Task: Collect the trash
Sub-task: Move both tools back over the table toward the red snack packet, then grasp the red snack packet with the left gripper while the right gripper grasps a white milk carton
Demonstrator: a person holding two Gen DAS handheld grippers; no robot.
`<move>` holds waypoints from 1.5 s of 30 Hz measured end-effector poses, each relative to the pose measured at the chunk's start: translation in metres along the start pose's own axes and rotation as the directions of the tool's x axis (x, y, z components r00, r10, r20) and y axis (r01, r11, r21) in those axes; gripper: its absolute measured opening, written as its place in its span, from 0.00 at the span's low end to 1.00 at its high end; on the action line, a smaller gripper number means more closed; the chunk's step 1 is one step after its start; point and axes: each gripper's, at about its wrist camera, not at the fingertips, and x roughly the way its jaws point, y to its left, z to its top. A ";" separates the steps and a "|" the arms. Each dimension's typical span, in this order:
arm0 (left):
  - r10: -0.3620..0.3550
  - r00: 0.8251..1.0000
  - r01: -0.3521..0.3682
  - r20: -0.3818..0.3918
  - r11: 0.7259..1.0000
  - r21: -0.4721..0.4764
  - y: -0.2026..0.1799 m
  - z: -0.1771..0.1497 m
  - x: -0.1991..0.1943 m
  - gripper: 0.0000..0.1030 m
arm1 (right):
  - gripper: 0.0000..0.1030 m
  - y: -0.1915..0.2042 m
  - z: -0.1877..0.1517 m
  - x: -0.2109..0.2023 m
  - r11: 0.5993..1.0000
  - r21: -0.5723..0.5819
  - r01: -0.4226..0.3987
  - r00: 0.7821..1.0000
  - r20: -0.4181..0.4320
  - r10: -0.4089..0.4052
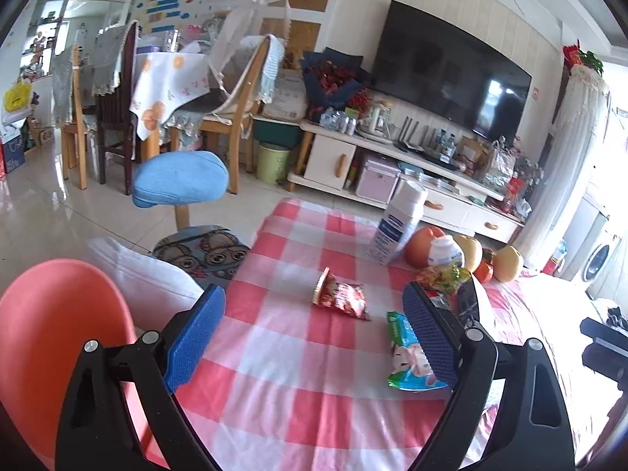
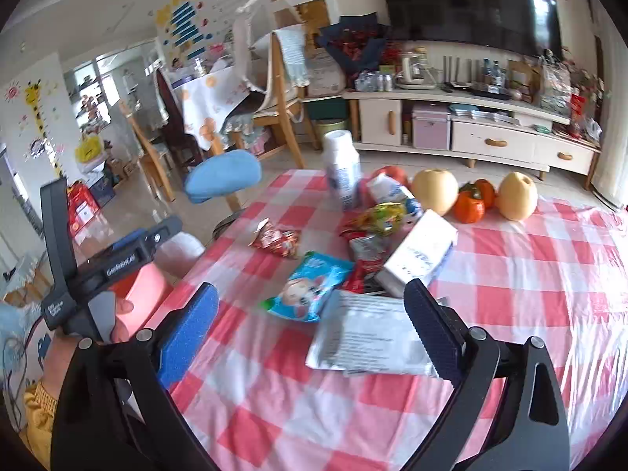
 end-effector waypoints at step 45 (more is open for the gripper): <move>0.116 0.926 -0.063 -0.360 0.986 0.155 -0.046 -0.012 0.188 0.68 | 0.87 -0.131 0.023 0.157 0.971 0.194 0.136 0.959 -0.271 -0.080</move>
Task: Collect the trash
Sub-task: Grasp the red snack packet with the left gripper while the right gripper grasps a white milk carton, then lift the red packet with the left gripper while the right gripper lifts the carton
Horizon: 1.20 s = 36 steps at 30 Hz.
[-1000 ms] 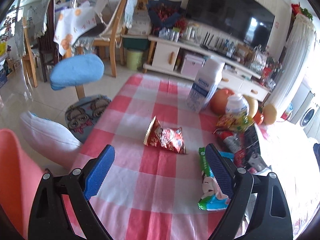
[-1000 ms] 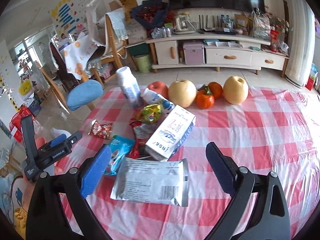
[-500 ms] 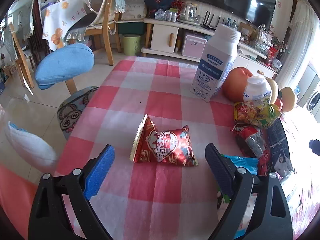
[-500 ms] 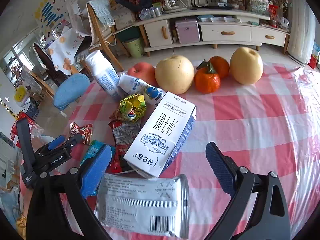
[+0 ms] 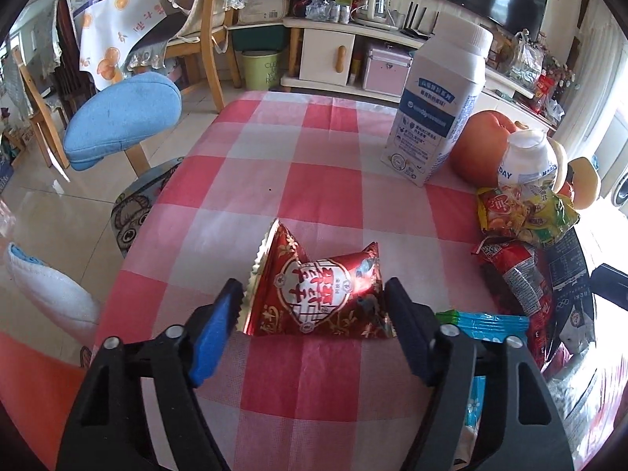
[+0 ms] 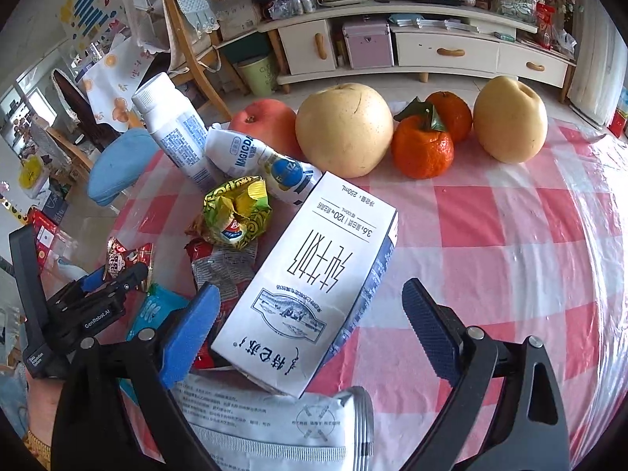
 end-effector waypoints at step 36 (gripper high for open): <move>-0.195 0.980 0.198 -0.039 0.978 0.065 -0.058 -0.066 -0.053 0.30 | 0.27 0.024 -0.049 -0.040 0.954 -0.297 -0.045 0.996 -0.087 0.020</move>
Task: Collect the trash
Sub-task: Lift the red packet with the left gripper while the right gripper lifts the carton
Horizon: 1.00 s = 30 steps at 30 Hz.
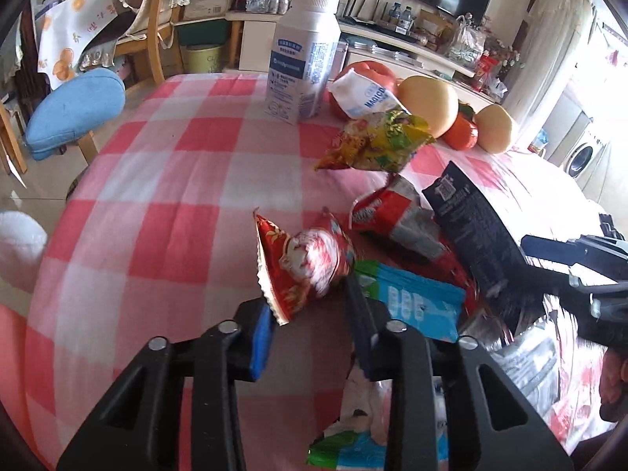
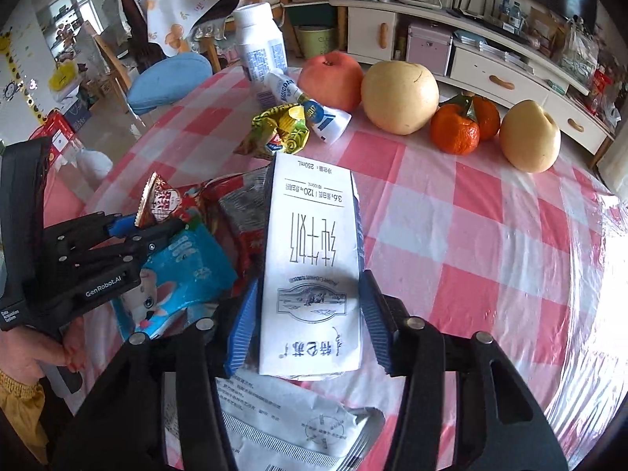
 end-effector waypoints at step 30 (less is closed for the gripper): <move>-0.013 1.000 0.012 0.002 0.930 0.369 -0.012 0.010 0.009 0.62 | 0.80 -0.024 -0.011 0.031 0.995 0.094 0.024 0.996 -0.090 -0.015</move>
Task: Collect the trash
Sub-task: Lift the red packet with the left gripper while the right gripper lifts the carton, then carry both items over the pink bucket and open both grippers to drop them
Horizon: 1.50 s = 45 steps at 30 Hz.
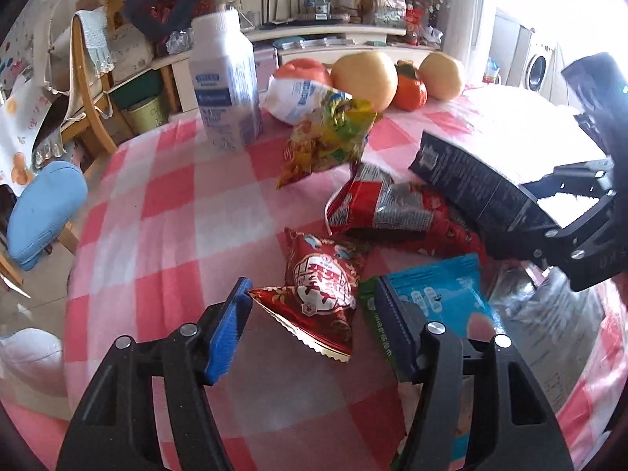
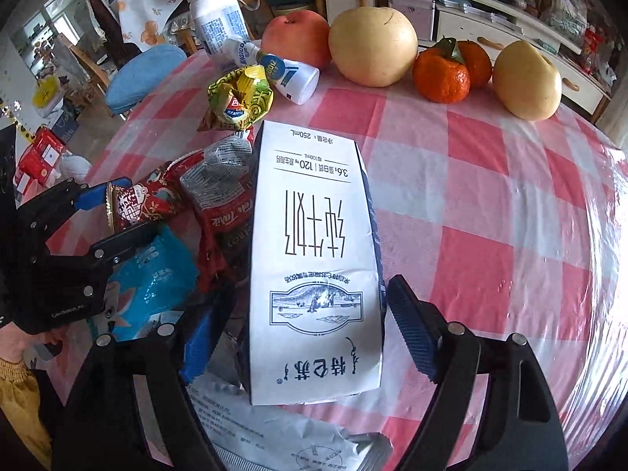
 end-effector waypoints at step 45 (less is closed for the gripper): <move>0.039 0.984 0.026 0.173 0.934 -0.357 0.033 -0.052 -0.088 0.40 | 0.64 0.044 0.005 -0.066 0.995 0.040 -0.088 0.980 0.184 0.080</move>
